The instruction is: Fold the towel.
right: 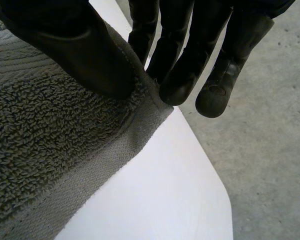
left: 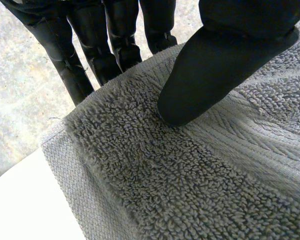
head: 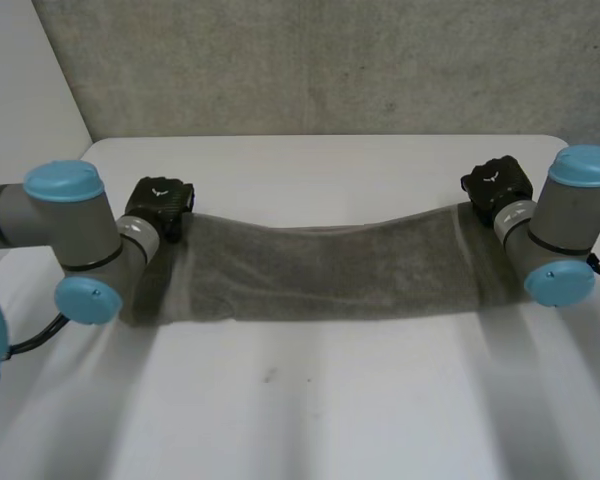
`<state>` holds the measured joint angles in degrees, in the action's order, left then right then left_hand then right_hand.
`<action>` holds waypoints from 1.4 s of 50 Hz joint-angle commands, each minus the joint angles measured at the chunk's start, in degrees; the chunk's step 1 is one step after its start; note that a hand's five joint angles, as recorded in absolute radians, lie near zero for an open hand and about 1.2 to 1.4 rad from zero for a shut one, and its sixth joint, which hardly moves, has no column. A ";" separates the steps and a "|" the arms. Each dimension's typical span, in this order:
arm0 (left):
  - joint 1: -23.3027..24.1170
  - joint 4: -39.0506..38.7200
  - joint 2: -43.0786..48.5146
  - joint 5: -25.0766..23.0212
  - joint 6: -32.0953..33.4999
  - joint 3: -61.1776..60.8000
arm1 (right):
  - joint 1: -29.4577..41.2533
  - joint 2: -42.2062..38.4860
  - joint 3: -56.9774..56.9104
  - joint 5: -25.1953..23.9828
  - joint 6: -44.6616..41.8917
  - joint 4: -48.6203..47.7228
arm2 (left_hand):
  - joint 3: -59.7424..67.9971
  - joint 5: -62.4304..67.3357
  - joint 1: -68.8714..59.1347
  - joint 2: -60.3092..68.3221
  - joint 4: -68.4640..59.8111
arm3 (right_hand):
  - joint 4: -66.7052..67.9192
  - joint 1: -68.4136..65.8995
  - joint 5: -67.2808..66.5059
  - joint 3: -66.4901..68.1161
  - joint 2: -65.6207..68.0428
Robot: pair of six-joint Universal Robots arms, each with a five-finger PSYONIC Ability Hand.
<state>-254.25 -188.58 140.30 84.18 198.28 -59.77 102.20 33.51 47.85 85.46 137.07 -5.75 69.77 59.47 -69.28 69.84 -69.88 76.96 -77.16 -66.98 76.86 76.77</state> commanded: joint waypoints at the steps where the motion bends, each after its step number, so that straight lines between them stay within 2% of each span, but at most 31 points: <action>1: 0.16 -0.21 4.01 -0.15 0.00 4.40 | 0.19 -3.18 -4.70 1.29 -0.49 0.12 | 10.23 10.53 -10.72 10.16 -10.12 | 3.04 -2.84 -3.02 3.14 3.23; 12: 0.24 -0.12 6.83 0.02 0.00 6.77 | 0.19 -5.12 -7.77 1.64 -1.55 -0.23 | 10.23 10.53 -10.72 10.16 -10.12 | 3.04 -2.84 -3.02 3.14 3.23; 13: 0.24 -0.12 6.74 0.02 -0.09 6.86 | 0.19 -5.55 -8.56 2.25 -1.55 -0.23 | 10.23 10.53 -10.72 10.16 -10.12 | -3.40 3.60 3.42 -3.30 -3.21; 14: 0.33 0.05 6.48 0.11 -0.18 6.77 | 0.19 -5.73 -9.26 2.43 -1.63 0.38 | -27.05 -26.75 26.57 -27.12 27.16 | -54.42 54.62 54.44 -54.32 -54.23; 15: 0.33 0.05 6.47 0.11 -0.18 6.77 | 0.19 -5.73 -9.27 2.43 -1.63 0.39 | -27.43 -27.12 26.94 -27.50 27.53 | -54.93 55.13 54.95 -54.83 -54.74; 16: 0.42 0.32 6.21 0.37 -0.18 6.77 | 0.19 -5.73 -9.44 3.30 -1.63 0.47 | -59.77 -59.47 59.28 -59.84 59.88 | -66.96 67.16 66.98 -66.86 -66.77; 18: 0.77 0.67 5.95 0.29 -0.27 6.77 | 0.37 -5.12 -9.53 4.88 -1.29 0.56 | -56.10 -55.79 55.61 -56.17 56.21 | -66.96 67.16 66.98 -66.86 -66.77; 20: 1.21 1.28 4.98 0.29 -0.27 6.68 | 0.72 -3.80 -9.27 6.21 -0.67 0.65 | -59.77 -59.47 59.28 -59.84 59.88 | -66.96 67.16 66.98 -66.86 -66.77; 26: 1.47 4.62 -2.91 0.29 -0.35 3.27 | 0.81 6.45 -5.15 7.53 4.85 0.91 | -59.77 -59.47 59.28 -59.84 59.88 | -66.96 67.16 66.98 -66.86 -66.77; 28: 1.47 5.15 -5.92 0.29 -0.44 1.15 | 0.54 9.30 -3.47 7.27 6.80 0.91 | -59.77 -59.47 59.28 -59.84 59.88 | -66.96 67.16 66.98 -66.86 -66.77; 30: 1.47 5.24 -12.83 0.11 -0.97 -4.36 | 0.37 15.16 0.73 6.13 8.99 2.31 | -59.77 -59.47 59.28 -59.84 59.88 | -66.96 67.16 66.98 -66.86 -66.77; 31: 1.47 5.24 -12.86 0.11 -0.97 -4.39 | 0.37 15.18 0.75 6.12 9.00 2.32 | -59.77 -59.47 59.28 -59.84 59.88 | -66.96 67.16 66.98 -66.86 -66.77; 33: 1.56 5.07 -20.03 0.11 -2.89 -11.12 | 0.19 20.96 6.87 4.20 9.88 6.25 | -59.77 -59.47 59.28 -59.84 59.88 | -66.96 67.16 66.98 -66.86 -66.77; 36: 1.56 5.06 -23.50 0.02 -4.31 -14.85 | 0.19 23.62 10.15 3.14 9.97 8.56 | -59.77 -59.47 59.28 -59.84 59.88 | -66.96 67.16 66.98 -66.86 -66.77; 41: 1.12 2.70 -33.50 0.02 -11.67 -26.95 | -0.42 30.99 24.71 0.51 10.05 15.76 | -59.77 -59.47 59.28 -59.84 59.88 | -66.96 67.16 66.98 -66.86 -66.77; 45: 0.95 0.05 -35.98 0.02 -16.09 -32.25 | -2.88 32.41 31.60 0.06 9.97 14.98 | -59.77 -59.47 59.28 -59.84 59.88 | -66.96 67.16 66.98 -66.86 -66.77; 47: 0.60 -3.44 -37.12 0.02 -20.11 -36.80 | -5.25 32.59 36.85 -2.21 9.71 10.96 | -59.77 -59.47 59.28 -59.84 59.88 | -66.96 67.16 66.98 -66.86 -66.77; 51: 0.42 -6.87 -37.12 0.02 -22.58 -40.15 | -7.09 31.98 40.90 -4.59 9.70 5.60 | -59.77 -59.47 59.28 -59.84 59.88 | -64.54 64.74 64.56 -64.44 -64.35; 58: 0.24 -10.49 -37.03 0.02 -23.29 -43.06 | -9.82 26.89 45.84 -8.64 9.35 -8.56 | -59.77 -59.47 59.28 -59.84 59.88 | -48.90 49.10 48.92 -48.80 -48.71; 65: 0.33 -11.19 -36.86 0.02 -23.29 -43.50 | -11.14 22.40 44.26 -8.99 8.48 -10.86 | -59.77 -59.47 59.28 -59.84 59.88 | -44.68 44.89 44.70 -44.58 -44.50; 70: 0.24 -11.28 -36.68 0.02 -23.21 -43.85 | -12.11 20.63 42.50 -9.43 7.59 -10.95 | -59.77 -59.47 59.28 -59.84 59.88 | -35.59 35.79 35.61 -35.49 -35.40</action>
<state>-253.96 -199.88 103.48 84.20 174.91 -103.41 91.10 56.29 92.40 76.24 145.63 -16.86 9.52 1.66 -9.88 9.43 -9.54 35.78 -35.95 -26.21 35.80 35.69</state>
